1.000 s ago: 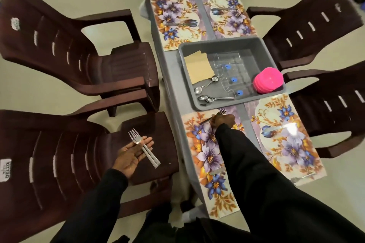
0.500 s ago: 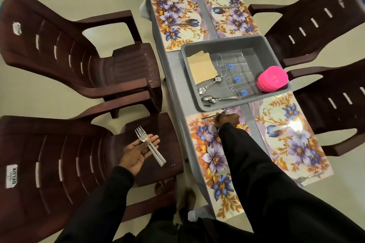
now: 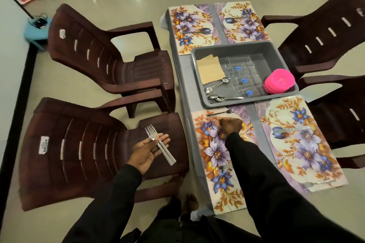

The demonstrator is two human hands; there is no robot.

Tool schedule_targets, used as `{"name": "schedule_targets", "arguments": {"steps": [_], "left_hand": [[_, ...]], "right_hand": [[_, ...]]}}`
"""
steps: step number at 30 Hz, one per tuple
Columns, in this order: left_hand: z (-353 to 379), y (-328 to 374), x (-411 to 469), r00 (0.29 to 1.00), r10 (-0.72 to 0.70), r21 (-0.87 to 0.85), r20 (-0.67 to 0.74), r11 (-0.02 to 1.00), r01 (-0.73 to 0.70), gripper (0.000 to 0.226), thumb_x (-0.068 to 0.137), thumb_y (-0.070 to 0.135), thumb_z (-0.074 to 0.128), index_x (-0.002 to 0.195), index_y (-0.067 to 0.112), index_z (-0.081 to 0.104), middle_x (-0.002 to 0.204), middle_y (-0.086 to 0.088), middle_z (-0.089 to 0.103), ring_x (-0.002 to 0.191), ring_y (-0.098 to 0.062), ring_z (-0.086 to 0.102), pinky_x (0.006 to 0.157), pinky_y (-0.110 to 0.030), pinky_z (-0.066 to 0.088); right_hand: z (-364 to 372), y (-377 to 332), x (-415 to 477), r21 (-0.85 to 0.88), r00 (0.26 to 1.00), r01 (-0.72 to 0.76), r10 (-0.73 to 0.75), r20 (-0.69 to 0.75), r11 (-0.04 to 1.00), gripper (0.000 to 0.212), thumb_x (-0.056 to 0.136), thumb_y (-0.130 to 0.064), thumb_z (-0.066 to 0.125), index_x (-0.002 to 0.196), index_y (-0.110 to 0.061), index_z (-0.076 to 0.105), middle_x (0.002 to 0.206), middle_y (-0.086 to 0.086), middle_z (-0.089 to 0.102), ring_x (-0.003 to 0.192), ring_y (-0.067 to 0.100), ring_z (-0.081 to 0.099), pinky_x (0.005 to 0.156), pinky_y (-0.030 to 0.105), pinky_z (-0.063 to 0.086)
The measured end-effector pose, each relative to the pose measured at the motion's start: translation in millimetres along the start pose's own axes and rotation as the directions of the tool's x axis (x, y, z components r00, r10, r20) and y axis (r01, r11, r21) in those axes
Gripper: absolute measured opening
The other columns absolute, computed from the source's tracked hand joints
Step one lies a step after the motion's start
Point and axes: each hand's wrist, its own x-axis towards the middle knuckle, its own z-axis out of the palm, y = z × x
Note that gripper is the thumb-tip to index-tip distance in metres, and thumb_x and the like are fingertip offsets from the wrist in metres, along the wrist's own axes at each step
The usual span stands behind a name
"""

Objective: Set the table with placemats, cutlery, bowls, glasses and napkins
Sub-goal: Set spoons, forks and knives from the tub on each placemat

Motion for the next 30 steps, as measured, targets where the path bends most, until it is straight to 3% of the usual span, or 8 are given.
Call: {"name": "schedule_targets", "arguments": {"steps": [4,6,9,12,20,23,26,30], "left_hand": [[13.5,-19.2,-34.0,0.999,0.026,-0.020,0.048,0.999,-0.025,0.034,0.105,0.004,0.049,0.137,-0.009,0.052,0.131,-0.025,0.066,0.123,-0.035,0.066,0.099,-0.042,0.057],[16.8,-30.1,-52.1,0.997,0.045,-0.056,0.058,0.998,-0.042,0.035,0.104,0.003,0.049,0.137,-0.009,0.052,0.132,-0.025,0.066,0.124,-0.036,0.065,0.100,-0.043,0.056],[16.2,-45.2,-75.6,0.995,0.071,-0.104,0.066,0.993,-0.063,0.034,0.105,0.002,0.048,0.137,-0.009,0.052,0.133,-0.026,0.065,0.124,-0.036,0.065,0.100,-0.043,0.056],[5.1,-56.0,-100.7,0.992,0.095,-0.138,0.082,0.987,-0.083,0.034,0.104,0.002,0.048,0.136,-0.008,0.053,0.135,-0.026,0.064,0.125,-0.034,0.064,0.101,-0.043,0.055],[-74.3,-55.2,-172.8,0.975,0.220,-0.218,0.013,0.953,-0.212,0.038,0.101,0.001,0.051,0.137,-0.009,0.052,0.135,-0.026,0.064,0.125,-0.033,0.064,0.091,-0.037,0.061],[-117.5,-52.7,-197.4,0.966,0.256,-0.263,-0.036,0.930,-0.256,0.036,0.100,-0.001,0.052,0.134,-0.011,0.053,0.133,-0.028,0.064,0.124,-0.036,0.065,0.088,-0.041,0.062],[-170.8,-44.6,-224.0,0.952,0.292,-0.289,-0.088,0.907,-0.305,0.036,0.098,0.000,0.054,0.132,-0.011,0.054,0.133,-0.028,0.064,0.123,-0.037,0.065,0.099,-0.046,0.057],[-250.6,-30.9,-263.1,0.939,0.317,-0.337,-0.133,0.876,-0.344,0.044,0.092,0.004,0.059,0.132,-0.014,0.053,0.133,-0.029,0.064,0.123,-0.038,0.065,0.101,-0.045,0.055]], "right_hand": [[-9.7,16.7,-75.3,0.124,0.955,0.048,-0.082,0.284,0.991,0.015,0.084,0.004,0.066,0.076,-0.004,0.076,0.074,0.016,0.075,0.068,0.024,0.071,0.067,0.034,0.060],[-16.8,19.0,-119.1,0.214,0.856,0.013,-0.122,0.502,0.977,0.009,0.091,0.004,0.065,0.093,0.009,0.072,0.082,0.023,0.074,0.067,0.023,0.072,0.065,0.031,0.062],[-16.7,23.6,-163.7,0.183,0.692,0.055,-0.170,0.702,0.982,0.015,0.093,-0.002,0.068,0.100,0.011,0.071,0.088,0.026,0.074,0.073,0.029,0.073,0.068,0.033,0.063],[-8.2,29.6,-195.9,0.123,0.635,0.119,-0.171,0.753,0.985,0.014,0.090,0.001,0.070,0.097,0.014,0.071,0.083,0.022,0.074,0.066,0.022,0.070,0.064,0.028,0.061],[29.5,29.9,-286.7,0.045,0.511,0.292,-0.195,0.837,0.955,0.024,0.075,-0.013,0.089,0.091,-0.004,0.073,0.071,0.009,0.073,0.062,0.021,0.066,0.058,0.030,0.056],[54.4,32.0,-326.7,0.043,0.433,0.372,-0.214,0.876,0.927,0.021,0.077,-0.011,0.087,0.092,-0.005,0.073,0.071,0.008,0.073,0.066,0.021,0.066,0.065,0.034,0.056],[87.7,34.8,-372.3,0.037,0.358,0.418,-0.202,0.912,0.908,0.012,0.085,-0.001,0.078,0.096,-0.001,0.073,0.065,-0.001,0.070,0.059,0.006,0.064,0.060,0.020,0.052],[140.7,37.8,-436.7,-0.004,0.307,0.468,-0.159,0.938,0.884,0.009,0.092,0.004,0.067,0.097,0.002,0.074,0.068,0.006,0.070,0.054,0.008,0.063,0.052,0.020,0.051]]}}
